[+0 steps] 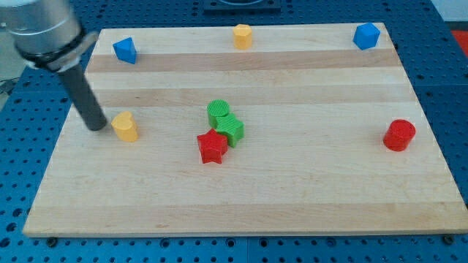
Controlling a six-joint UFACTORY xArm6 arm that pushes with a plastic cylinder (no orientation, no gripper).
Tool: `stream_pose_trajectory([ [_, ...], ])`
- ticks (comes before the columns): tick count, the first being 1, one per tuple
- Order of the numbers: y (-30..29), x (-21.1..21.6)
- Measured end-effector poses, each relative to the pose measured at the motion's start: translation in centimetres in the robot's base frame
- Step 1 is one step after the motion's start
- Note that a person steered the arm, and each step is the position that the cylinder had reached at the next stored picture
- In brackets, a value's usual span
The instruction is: Push the yellow heart into the green circle
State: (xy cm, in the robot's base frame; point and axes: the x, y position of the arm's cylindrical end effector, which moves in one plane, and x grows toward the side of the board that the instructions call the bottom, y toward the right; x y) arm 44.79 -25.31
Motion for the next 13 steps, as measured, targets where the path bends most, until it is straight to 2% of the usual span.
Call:
stream_pose_trajectory([
  [5,2.8,1.0],
  [9,15.7,1.0],
  [10,17.0,1.0],
  [11,12.5,0.9],
  [12,6.3,-1.1],
  [13,1.3,-4.9],
])
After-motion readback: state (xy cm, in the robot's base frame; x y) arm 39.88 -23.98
